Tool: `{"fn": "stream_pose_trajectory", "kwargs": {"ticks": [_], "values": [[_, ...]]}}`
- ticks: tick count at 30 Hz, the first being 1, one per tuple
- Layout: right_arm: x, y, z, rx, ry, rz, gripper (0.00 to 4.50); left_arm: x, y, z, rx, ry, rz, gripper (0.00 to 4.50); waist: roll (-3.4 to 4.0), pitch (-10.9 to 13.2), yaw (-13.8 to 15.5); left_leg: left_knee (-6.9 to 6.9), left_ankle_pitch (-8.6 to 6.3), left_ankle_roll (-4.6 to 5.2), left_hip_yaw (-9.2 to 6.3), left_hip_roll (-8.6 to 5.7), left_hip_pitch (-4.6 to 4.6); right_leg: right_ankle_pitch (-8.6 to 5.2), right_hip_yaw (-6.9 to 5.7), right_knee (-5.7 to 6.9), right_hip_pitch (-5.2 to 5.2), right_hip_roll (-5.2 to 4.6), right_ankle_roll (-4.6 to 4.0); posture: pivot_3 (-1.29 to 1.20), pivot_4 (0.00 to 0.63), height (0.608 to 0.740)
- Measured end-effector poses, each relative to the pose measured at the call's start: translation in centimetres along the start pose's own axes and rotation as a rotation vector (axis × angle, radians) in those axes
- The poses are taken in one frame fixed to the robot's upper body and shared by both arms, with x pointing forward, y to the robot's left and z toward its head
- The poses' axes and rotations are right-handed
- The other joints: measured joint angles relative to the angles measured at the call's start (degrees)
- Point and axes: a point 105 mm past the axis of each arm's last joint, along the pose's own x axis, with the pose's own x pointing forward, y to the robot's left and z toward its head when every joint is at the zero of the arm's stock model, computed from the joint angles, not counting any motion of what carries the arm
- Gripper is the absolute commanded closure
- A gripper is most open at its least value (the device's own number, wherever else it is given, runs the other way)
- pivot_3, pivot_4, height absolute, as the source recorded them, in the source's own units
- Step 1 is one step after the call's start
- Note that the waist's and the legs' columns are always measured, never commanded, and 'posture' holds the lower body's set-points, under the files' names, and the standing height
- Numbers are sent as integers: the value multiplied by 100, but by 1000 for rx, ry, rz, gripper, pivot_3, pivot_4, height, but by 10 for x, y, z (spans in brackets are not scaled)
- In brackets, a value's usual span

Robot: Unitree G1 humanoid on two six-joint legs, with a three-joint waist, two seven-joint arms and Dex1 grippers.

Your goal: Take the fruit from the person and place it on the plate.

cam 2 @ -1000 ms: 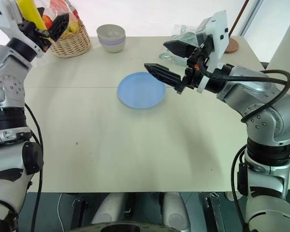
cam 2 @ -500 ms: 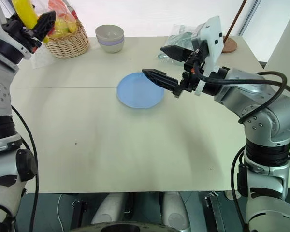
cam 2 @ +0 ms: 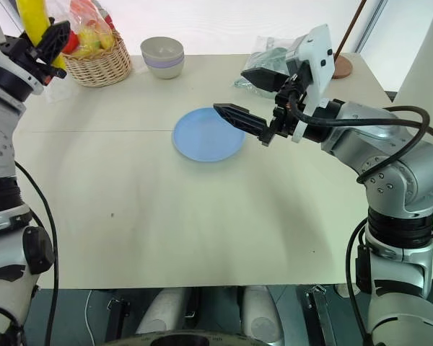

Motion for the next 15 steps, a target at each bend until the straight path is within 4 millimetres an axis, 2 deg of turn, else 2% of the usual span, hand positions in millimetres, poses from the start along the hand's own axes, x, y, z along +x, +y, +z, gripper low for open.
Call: {"fn": "stream_pose_trajectory", "kwargs": {"ticks": [6, 12, 15], "values": [[-1, -1, 0, -6, 7, -3, 0, -4, -7, 1, -8, 24, -76, 3447, 0, 0, 2, 0, 0, 0, 1, 0, 0, 0, 0, -1, 0, -1, 0, 0, 150, 740], [-10, -7, -10, -12, 62, -37, 0, 14, -44, -10, 11, 122, -344, 3447, -1, 0, 51, 1, 0, 0, 2, -5, 0, 0, -4, -3, 5, 0, 1, 0, 150, 740], [-18, -9, -23, -4, 114, -59, 0, 24, -56, -26, 15, 198, -447, 3447, 0, 0, 24, 0, 0, 2, 3, -5, 0, 0, -6, -3, 4, 1, 1, 0, 150, 740]]}}
